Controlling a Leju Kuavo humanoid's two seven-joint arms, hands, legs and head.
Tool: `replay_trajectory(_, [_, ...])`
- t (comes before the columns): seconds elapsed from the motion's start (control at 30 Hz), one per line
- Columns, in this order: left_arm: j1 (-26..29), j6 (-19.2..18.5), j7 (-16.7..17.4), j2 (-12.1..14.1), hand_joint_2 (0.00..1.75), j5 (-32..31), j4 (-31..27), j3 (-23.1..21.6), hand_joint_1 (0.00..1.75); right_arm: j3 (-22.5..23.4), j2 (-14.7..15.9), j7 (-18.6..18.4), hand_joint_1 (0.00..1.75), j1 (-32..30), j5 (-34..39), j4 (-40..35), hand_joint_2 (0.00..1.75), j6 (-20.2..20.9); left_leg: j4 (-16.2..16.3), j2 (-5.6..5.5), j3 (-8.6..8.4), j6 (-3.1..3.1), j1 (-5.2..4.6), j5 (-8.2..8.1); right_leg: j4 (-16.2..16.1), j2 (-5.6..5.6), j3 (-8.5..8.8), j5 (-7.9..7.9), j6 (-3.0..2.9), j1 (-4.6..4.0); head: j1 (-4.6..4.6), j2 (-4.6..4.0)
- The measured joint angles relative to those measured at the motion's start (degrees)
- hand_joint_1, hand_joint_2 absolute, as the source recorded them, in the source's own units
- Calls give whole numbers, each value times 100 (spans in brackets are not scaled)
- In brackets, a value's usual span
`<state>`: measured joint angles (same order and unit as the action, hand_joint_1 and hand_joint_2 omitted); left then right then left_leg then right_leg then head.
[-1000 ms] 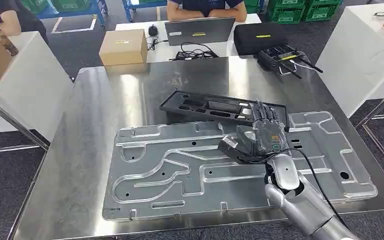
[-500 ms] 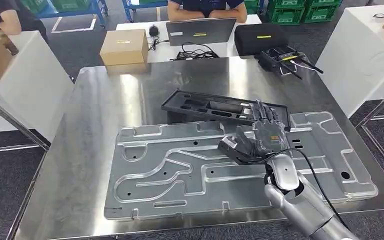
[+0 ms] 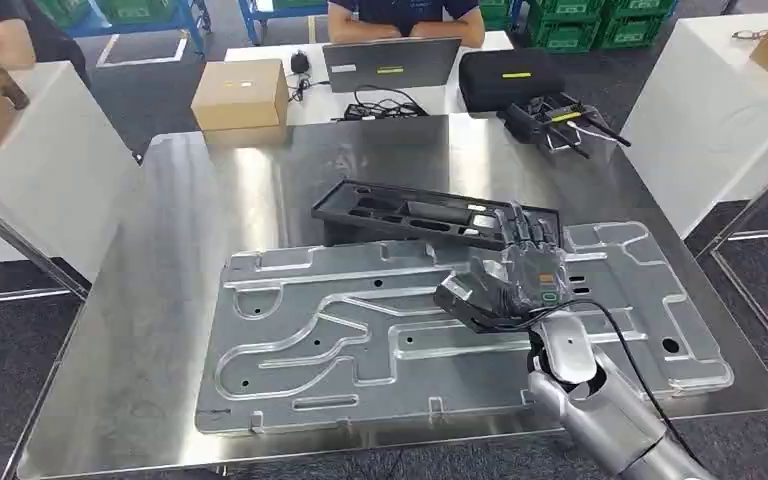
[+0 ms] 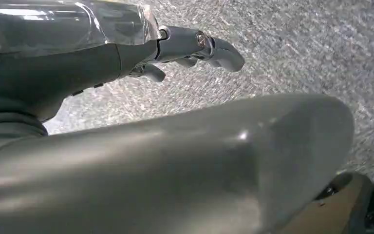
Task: Take the parts from the cabinet and place them on the table.
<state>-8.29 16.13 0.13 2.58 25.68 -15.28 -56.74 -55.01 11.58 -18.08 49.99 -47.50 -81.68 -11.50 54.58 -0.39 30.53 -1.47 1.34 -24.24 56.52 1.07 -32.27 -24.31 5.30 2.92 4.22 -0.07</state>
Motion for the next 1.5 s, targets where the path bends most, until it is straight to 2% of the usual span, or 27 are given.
replay_trajectory(0.1, [-7,-9,0,-7,0,-7,0,-4,0,0,5,-24,0,-1,-2,-6,0,26,60,-10,113,72,52,8,50,-7,-135,-25,-181,-24,2,0])
replay_trajectory(0.17, [-13,-9,0,-7,0,-15,0,-7,0,0,7,-44,0,-1,-2,-28,0,39,559,14,324,69,49,-437,48,-13,-213,39,-282,-53,2,0])
replay_trajectory(0.23, [-18,-9,2,-7,0,-20,0,-9,0,0,9,-52,0,-12,-2,-35,0,39,1524,13,674,56,14,-969,48,-27,-294,97,-360,-107,0,0])
replay_trajectory(0.3, [-19,-7,26,-7,0,-22,2,-9,0,0,9,-52,0,-39,-2,-35,0,39,1993,11,794,-15,-42,-1111,49,-35,-382,168,-404,-188,0,0])
replay_trajectory(0.37, [-23,-7,33,-7,0,-22,2,-11,0,0,9,-52,0,-34,-15,-37,0,39,1373,9,393,-190,-142,-820,48,-36,-466,247,-431,-282,0,0])
replay_trajectory(0.43, [-54,0,63,0,0,-24,2,-13,0,2,7,-52,0,-18,-18,-72,0,33,270,12,-303,-470,-309,-515,42,-42,-522,331,-458,-343,0,0])
replay_trajectory(0.47, [-67,9,68,28,0,-26,13,-15,0,4,5,-53,0,-17,-20,-90,0,31,62,28,-412,-552,-351,-584,26,-50,-526,376,-431,-354,-4,0])
replay_trajectory(0.57, [-112,26,85,24,0,-28,13,-17,0,4,-6,-39,0,-12,-42,-98,0,31,-37,39,-335,-574,-427,-364,-83,-91,-506,519,-305,-231,2,0])
replay_trajectory(0.6, [-113,26,83,24,0,-31,13,-17,0,7,-9,-33,0,-13,-48,-118,0,31,-189,33,-342,-629,-420,-241,-185,-92,-488,606,-270,-251,0,0])
replay_trajectory(0.63, [-125,26,77,9,0,-41,13,-20,0,11,-2,-35,0,-16,-52,-124,0,31,-352,39,-383,-554,-355,-51,-164,-87,-523,535,-273,-253,0,0])
replay_trajectory(0.7, [-132,26,66,9,0,-46,15,-22,0,11,0,-35,0,-1,-61,-138,0,33,-423,39,-271,-511,-299,135,365,-78,-700,-194,-185,-246,-2,0])
replay_trajectory(0.77, [-125,28,65,-9,0,-46,13,-26,0,11,9,-35,0,-17,-83,-138,0,48,-414,42,-117,-435,-253,246,1220,-81,-883,-666,-81,-178,-2,0])
replay_trajectory(0.8, [-120,28,66,-20,0,-46,13,-28,0,11,13,-35,0,-23,-105,-138,0,50,-400,46,-32,-401,-232,300,1503,-82,-912,-659,-35,-149,-2,0])
replay_trajectory(0.83, [-114,28,64,-22,0,-48,13,-31,0,9,13,-37,0,-25,-109,-138,0,50,-374,53,64,-359,-203,353,1533,-84,-818,-483,21,-118,-2,0])
replay_trajectory(0.9, [-108,24,63,-26,0,-66,13,-33,0,9,13,-39,0,-24,-120,-138,0,48,-273,63,247,-275,-132,417,870,-92,-255,-70,120,-56,-2,0])
replay_trajectory(0.93, [-104,24,59,-26,0,-99,15,-35,0,11,15,-53,0,-22,-129,-140,0,44,-184,64,319,-246,-122,429,355,-108,131,-45,165,-24,-2,0])
replay_trajectory(0.97, [-75,28,35,5,0,-125,15,-35,0,11,37,-85,0,-12,-160,-157,0,41,-105,64,396,-215,-138,426,-87,-99,424,-295,184,-34,-4,0])
replay_trajectory(1.0, [-43,31,-26,4,0,-149,17,-39,0,20,42,-103,0,-15,-164,-190,0,39,-35,63,434,-189,-154,434,-178,-81,452,-342,25,-84,7,0])
replay_trajectory(1.13, [157,35,-179,42,0,-188,42,-48,0,26,168,-157,0,-39,-170,-258,0,46,19,66,516,-27,-107,484,-132,-112,288,-228,-261,-68,2,0])
replay_trajectory(1.17, [182,35,-190,42,0,-197,42,-52,0,31,181,-170,0,-41,-168,-282,0,48,220,65,623,5,-101,198,-131,-107,213,-171,-325,-71,2,0])
replay_trajectory(1.23, [202,31,-207,57,0,-205,48,-65,0,35,206,-173,0,-49,-170,-321,0,48,1159,63,926,57,-91,-529,-129,-104,44,-42,-374,-77,2,0])
replay_trajectory(1.27, [199,28,-216,70,0,-208,48,-74,0,37,223,-177,0,-64,-170,-337,0,50,1588,62,1028,72,-91,-740,-127,-102,-31,15,-377,-83,2,0])
replay_trajectory(1.3, [198,26,-219,77,0,-214,50,-83,0,35,243,-184,0,-85,-170,-345,0,50,1882,63,1060,68,-90,-787,-125,-102,-109,75,-375,-86,2,0])
replay_trajectory(1.37, [202,13,-219,83,0,-221,50,-90,0,39,282,-190,0,-120,-170,-384,0,50,1686,62,758,36,-92,-490,-123,-101,-263,196,-355,-100,2,0])
replay_trajectory(1.43, [193,11,-219,98,0,-223,52,-92,0,55,308,-190,0,-114,-170,-424,0,52,753,59,81,-53,-107,-213,-123,-94,-387,309,-330,-113,2,0])
replay_trajectory(1.47, [180,9,-219,129,0,-223,52,-96,0,66,313,-190,0,-108,-170,-457,0,50,195,55,-351,-119,-130,-310,-117,-98,-413,359,-312,-108,2,0])
replay_trajectory(1.5, [164,-4,-223,140,0,-227,52,-101,0,85,338,-192,0,-108,-173,-491,0,50,-177,63,-534,-122,-173,-410,-119,-107,-427,400,-271,-128,2,0])
